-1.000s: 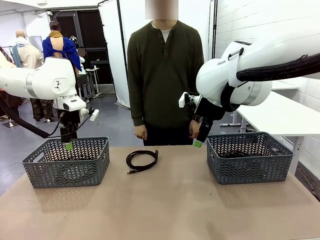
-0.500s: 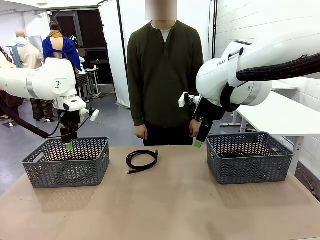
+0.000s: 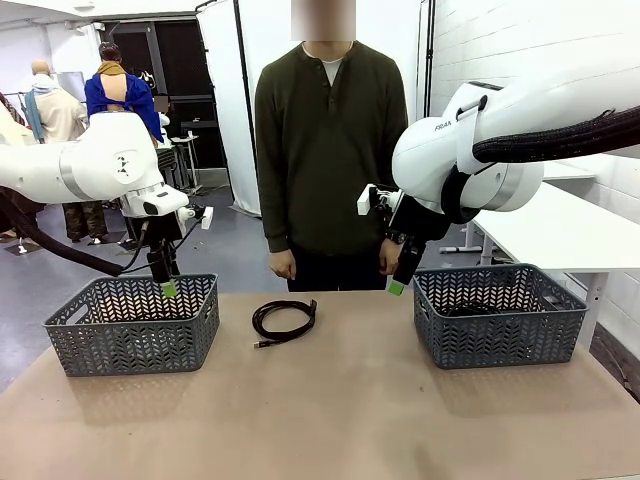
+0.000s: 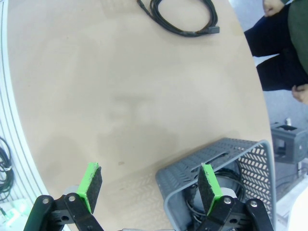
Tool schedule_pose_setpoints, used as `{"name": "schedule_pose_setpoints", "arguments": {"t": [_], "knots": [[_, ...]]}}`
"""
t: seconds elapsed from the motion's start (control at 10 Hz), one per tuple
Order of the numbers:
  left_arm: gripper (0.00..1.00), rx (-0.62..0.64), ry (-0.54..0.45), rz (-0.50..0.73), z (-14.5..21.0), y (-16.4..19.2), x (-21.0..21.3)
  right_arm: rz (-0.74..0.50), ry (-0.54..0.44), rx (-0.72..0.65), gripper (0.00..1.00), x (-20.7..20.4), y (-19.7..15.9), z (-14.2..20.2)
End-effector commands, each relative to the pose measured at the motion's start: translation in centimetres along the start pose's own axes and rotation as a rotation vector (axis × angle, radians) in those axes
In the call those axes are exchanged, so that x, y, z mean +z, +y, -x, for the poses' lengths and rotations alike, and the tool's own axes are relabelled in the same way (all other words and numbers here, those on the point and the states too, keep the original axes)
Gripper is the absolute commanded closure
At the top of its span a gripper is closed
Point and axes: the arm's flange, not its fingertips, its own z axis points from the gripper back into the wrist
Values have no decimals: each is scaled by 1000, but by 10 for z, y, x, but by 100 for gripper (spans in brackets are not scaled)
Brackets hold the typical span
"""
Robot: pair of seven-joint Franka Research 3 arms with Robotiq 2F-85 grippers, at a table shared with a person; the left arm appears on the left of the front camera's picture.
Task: Organize the cables according to human instructions.
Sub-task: Pick up a bundle of cables and place it in the basket indicated by the human.
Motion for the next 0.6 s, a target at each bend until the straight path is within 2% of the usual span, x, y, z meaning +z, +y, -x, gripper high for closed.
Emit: {"name": "schedule_pose_setpoints", "arguments": {"t": [0.0,0.3,0.5], "knots": [[0,55,-68,-38,3,-35,3,0,1,-2,0,0,1,1],[0,80,-170,-61,1,-80,7,0,1,-2,0,0,1,1],[0,90,-196,-68,6,-106,4,0,1,-2,0,0,1,1]]}}
